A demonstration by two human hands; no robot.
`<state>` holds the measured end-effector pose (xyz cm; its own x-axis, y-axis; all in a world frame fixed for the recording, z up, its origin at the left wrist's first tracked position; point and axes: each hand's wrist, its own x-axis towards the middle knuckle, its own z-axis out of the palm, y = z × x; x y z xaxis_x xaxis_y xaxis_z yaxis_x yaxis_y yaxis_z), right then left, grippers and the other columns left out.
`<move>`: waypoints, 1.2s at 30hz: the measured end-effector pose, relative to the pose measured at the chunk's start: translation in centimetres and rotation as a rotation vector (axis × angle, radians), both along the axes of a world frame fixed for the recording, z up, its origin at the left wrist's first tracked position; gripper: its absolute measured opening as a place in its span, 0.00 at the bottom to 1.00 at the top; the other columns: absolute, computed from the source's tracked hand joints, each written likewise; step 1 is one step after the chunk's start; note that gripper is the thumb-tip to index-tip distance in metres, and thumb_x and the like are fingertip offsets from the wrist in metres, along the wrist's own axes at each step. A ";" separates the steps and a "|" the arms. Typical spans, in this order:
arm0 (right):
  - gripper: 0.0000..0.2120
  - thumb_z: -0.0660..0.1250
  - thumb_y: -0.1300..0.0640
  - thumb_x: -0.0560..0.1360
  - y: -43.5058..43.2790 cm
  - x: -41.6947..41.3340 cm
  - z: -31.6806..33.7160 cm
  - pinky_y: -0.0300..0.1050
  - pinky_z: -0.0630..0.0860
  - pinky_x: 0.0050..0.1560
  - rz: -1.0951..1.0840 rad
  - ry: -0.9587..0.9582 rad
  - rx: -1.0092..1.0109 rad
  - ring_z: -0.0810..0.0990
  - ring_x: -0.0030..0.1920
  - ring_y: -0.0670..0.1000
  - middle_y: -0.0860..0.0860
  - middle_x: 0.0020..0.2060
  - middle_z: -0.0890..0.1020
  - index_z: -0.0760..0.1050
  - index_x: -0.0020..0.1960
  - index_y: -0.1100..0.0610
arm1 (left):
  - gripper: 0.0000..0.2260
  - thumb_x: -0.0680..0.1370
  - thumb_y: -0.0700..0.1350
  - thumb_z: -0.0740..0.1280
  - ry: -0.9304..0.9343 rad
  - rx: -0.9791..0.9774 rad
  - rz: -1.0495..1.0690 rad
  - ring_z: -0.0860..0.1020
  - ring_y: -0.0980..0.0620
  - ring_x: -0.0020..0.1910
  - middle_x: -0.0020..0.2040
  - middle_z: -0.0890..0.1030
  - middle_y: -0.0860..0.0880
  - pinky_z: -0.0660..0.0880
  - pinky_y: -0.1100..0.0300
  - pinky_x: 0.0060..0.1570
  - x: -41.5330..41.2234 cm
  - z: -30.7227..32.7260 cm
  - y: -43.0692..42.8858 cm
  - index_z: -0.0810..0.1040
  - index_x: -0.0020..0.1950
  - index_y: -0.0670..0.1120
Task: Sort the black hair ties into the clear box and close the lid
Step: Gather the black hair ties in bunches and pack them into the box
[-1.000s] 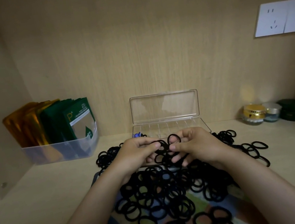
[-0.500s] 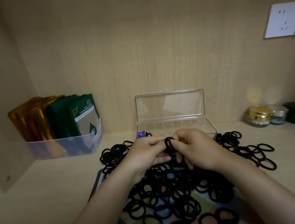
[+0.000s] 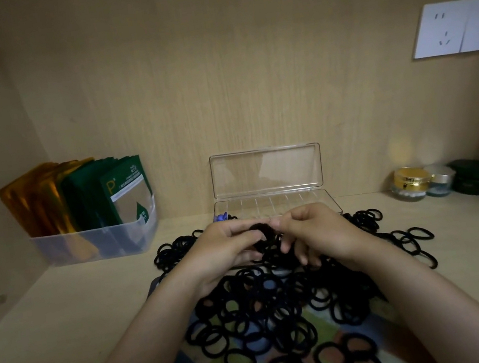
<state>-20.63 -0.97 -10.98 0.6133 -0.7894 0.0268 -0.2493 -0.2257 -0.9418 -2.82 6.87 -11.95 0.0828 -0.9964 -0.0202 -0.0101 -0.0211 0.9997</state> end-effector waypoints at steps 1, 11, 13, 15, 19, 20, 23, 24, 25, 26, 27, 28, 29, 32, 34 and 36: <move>0.12 0.67 0.50 0.80 -0.3 -0.3 0.2 0.39 0.68 0.23 -0.051 0.009 -0.064 0.75 0.24 0.50 0.54 0.34 0.84 0.80 0.46 0.59 | 0.11 0.80 0.37 0.66 0.009 0.007 0.031 0.83 0.49 0.56 0.54 0.86 0.48 0.79 0.57 0.58 0.1 0.0 -0.1 0.84 0.59 0.46; 0.23 0.69 0.41 0.73 0.0 -0.2 -0.1 0.48 0.75 0.59 0.143 0.806 -0.829 0.77 0.60 0.49 0.44 0.60 0.76 0.74 0.67 0.41 | 0.11 0.79 0.39 0.69 -0.112 0.003 0.212 0.84 0.54 0.49 0.48 0.86 0.49 0.81 0.64 0.47 1.8 -0.3 -0.3 0.83 0.59 0.50; 0.23 0.68 0.41 0.74 -0.2 0.4 -0.4 0.49 0.76 0.57 0.153 0.852 -0.863 0.77 0.60 0.51 0.45 0.60 0.76 0.73 0.68 0.40 | 0.12 0.78 0.39 0.69 -0.122 -0.001 0.208 0.85 0.53 0.48 0.47 0.87 0.47 0.82 0.62 0.48 1.8 -0.5 -0.3 0.81 0.59 0.51; 0.20 0.68 0.42 0.75 -0.4 0.9 -0.7 0.49 0.76 0.55 0.163 0.875 -0.857 0.78 0.58 0.52 0.46 0.57 0.77 0.76 0.66 0.41 | 0.12 0.78 0.39 0.70 -0.144 -0.004 0.209 0.85 0.53 0.49 0.49 0.86 0.45 0.82 0.62 0.48 1.6 -0.5 -0.3 0.82 0.58 0.52; 0.10 0.68 0.47 0.75 -0.6 1.4 -0.9 0.49 0.78 0.50 0.113 0.827 -0.874 0.80 0.53 0.53 0.48 0.50 0.81 0.82 0.54 0.47 | 0.11 0.78 0.40 0.70 -0.183 -0.035 0.252 0.84 0.53 0.51 0.50 0.86 0.45 0.81 0.65 0.46 1.6 -0.7 -0.4 0.82 0.57 0.51; 0.09 0.68 0.47 0.75 -0.7 1.3 -1.0 0.49 0.78 0.50 0.084 0.779 -0.878 0.80 0.52 0.51 0.46 0.50 0.82 0.82 0.53 0.47 | 0.11 0.78 0.40 0.70 -0.195 -0.044 0.270 0.84 0.53 0.50 0.49 0.86 0.46 0.81 0.64 0.46 1.6 -0.7 -0.4 0.82 0.58 0.52; 0.04 0.70 0.49 0.76 -0.8 0.7 -1.0 0.46 0.79 0.49 0.005 0.489 -0.684 0.81 0.46 0.44 0.43 0.44 0.84 0.83 0.48 0.47 | 0.11 0.78 0.42 0.71 -0.264 -0.066 0.331 0.85 0.52 0.42 0.39 0.85 0.53 0.81 0.60 0.50 1.9 -0.9 -0.6 0.83 0.57 0.54; 0.03 0.71 0.51 0.76 -0.7 0.7 -1.0 0.44 0.79 0.45 0.002 0.332 -0.528 0.81 0.40 0.42 0.43 0.40 0.85 0.83 0.45 0.49 | 0.11 0.77 0.42 0.71 -0.273 -0.068 0.344 0.85 0.52 0.40 0.37 0.85 0.54 0.81 0.59 0.50 1.9 -1.0 -0.6 0.83 0.57 0.55; 0.05 0.71 0.54 0.77 -0.4 0.7 -0.8 0.41 0.77 0.39 0.013 0.182 -0.361 0.80 0.34 0.41 0.45 0.36 0.84 0.83 0.43 0.51 | 0.11 0.77 0.42 0.71 -0.265 -0.069 0.349 0.85 0.51 0.41 0.38 0.85 0.53 0.82 0.59 0.50 1.8 -1.0 -0.6 0.83 0.58 0.54; 0.06 0.71 0.56 0.77 -0.1 0.7 -0.6 0.38 0.74 0.33 0.029 0.058 -0.210 0.78 0.30 0.43 0.47 0.33 0.83 0.84 0.42 0.52 | 0.12 0.77 0.41 0.71 -0.239 -0.063 0.343 0.86 0.50 0.43 0.41 0.86 0.51 0.82 0.59 0.50 1.6 -1.1 -0.7 0.83 0.59 0.53; 0.06 0.70 0.57 0.77 0.1 0.7 -0.4 0.38 0.71 0.30 0.053 -0.050 -0.076 0.77 0.30 0.46 0.50 0.34 0.83 0.84 0.43 0.54 | 0.12 0.77 0.41 0.71 -0.194 -0.059 0.326 0.86 0.50 0.45 0.45 0.86 0.49 0.82 0.59 0.49 1.3 -1.1 -0.7 0.83 0.59 0.51; 0.05 0.70 0.58 0.77 0.2 0.6 -0.3 0.38 0.69 0.28 0.080 -0.142 0.047 0.78 0.32 0.49 0.54 0.35 0.83 0.84 0.46 0.58 | 0.12 0.78 0.40 0.71 -0.136 -0.054 0.300 0.86 0.50 0.46 0.47 0.86 0.48 0.82 0.59 0.48 1.0 -1.1 -0.7 0.83 0.59 0.50; 0.07 0.69 0.58 0.77 0.2 0.6 -0.2 0.39 0.68 0.27 0.109 -0.207 0.146 0.80 0.34 0.51 0.56 0.37 0.82 0.83 0.49 0.62 | 0.11 0.78 0.39 0.70 -0.073 -0.050 0.265 0.86 0.51 0.46 0.47 0.87 0.47 0.82 0.60 0.46 0.7 -1.0 -0.6 0.84 0.58 0.48; 0.09 0.69 0.59 0.77 0.4 0.7 -0.2 0.37 0.68 0.25 0.124 -0.196 0.229 0.81 0.33 0.51 0.55 0.34 0.83 0.82 0.51 0.66 | 0.09 0.79 0.39 0.68 0.054 -0.038 0.134 0.85 0.49 0.48 0.50 0.87 0.46 0.82 0.59 0.47 0.0 -0.7 -0.3 0.83 0.58 0.47; 0.06 0.71 0.59 0.76 0.5 0.9 -0.4 0.38 0.69 0.23 0.050 -0.134 0.170 0.81 0.31 0.51 0.55 0.33 0.83 0.83 0.45 0.61 | 0.10 0.81 0.39 0.66 0.090 -0.028 0.087 0.85 0.46 0.51 0.52 0.86 0.43 0.82 0.57 0.51 -0.2 -0.6 -0.2 0.82 0.60 0.45; 0.05 0.72 0.59 0.76 0.4 1.1 -0.7 0.40 0.71 0.23 -0.023 -0.075 0.089 0.81 0.30 0.51 0.55 0.32 0.84 0.84 0.44 0.60 | 0.10 0.81 0.40 0.65 0.104 -0.008 0.082 0.85 0.46 0.52 0.52 0.86 0.43 0.81 0.57 0.53 -0.2 -0.5 -0.2 0.81 0.61 0.44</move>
<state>-19.53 -0.60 -11.69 0.5942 -0.8043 0.0018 -0.1810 -0.1359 -0.9741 -2.99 6.62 -12.46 0.1621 -0.9865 -0.0246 0.0948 -0.0092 0.9955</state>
